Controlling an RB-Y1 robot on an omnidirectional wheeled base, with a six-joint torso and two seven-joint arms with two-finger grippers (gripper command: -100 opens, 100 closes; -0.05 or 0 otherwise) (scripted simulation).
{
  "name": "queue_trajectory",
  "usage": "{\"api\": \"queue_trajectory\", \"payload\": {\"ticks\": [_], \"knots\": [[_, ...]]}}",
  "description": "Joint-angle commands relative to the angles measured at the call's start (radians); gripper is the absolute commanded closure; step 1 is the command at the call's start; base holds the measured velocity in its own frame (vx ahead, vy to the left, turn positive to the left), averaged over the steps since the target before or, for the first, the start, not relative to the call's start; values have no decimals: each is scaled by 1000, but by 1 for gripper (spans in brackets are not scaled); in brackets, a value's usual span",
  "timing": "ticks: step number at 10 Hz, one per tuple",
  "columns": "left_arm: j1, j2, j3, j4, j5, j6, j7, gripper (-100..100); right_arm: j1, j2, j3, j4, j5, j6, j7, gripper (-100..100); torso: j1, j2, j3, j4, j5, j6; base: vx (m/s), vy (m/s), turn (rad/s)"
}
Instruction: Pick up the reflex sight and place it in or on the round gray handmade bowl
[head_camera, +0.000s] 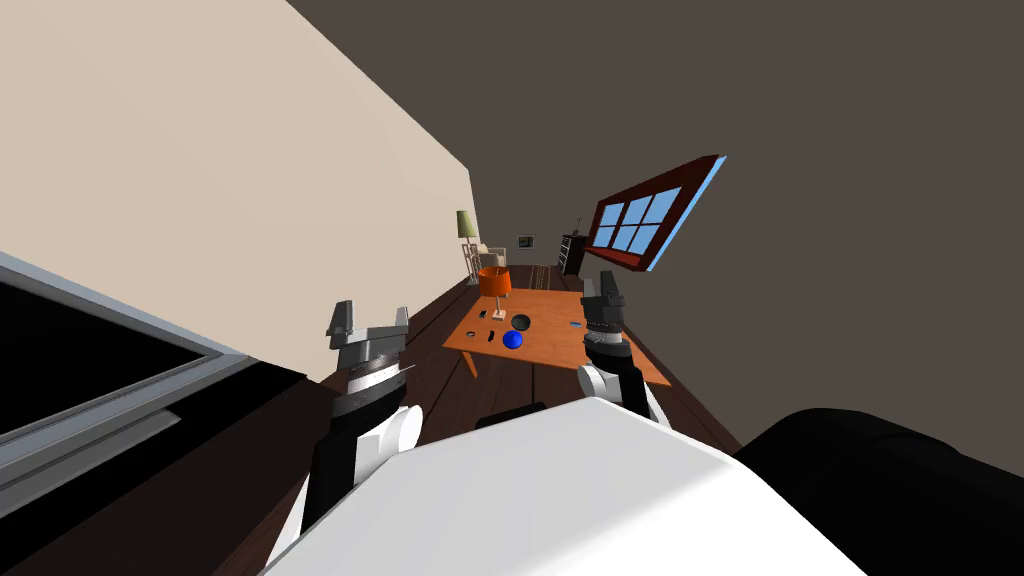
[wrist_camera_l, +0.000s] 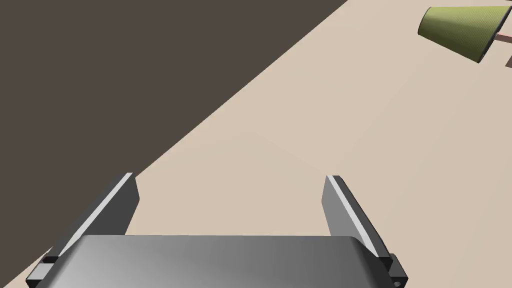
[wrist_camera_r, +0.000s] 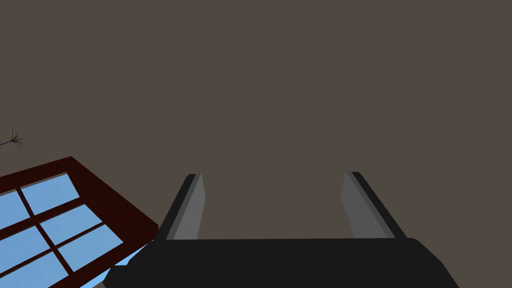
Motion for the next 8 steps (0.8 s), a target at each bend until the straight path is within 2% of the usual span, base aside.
{"api": "queue_trajectory", "payload": {"ticks": [1,4,7,8], "knots": [[-14,36,1,11,1,9,5,-100,0,0,0,0,0,0,0,0,0,0,0,0,0,0,-9,5,-69],[-68,127,4,57,8,47,26,-100,0,0,0,0,0,0,0,0,2,2,1,0,0,0,-30,19,-155],[-149,217,13,134,19,110,65,-100,0,0,0,0,0,0,0,0,3,3,1,1,1,0,-47,34,-224],[-149,225,13,134,19,110,65,-100,0,0,0,0,0,0,0,0,3,3,2,1,1,1,-40,28,-76]]}}
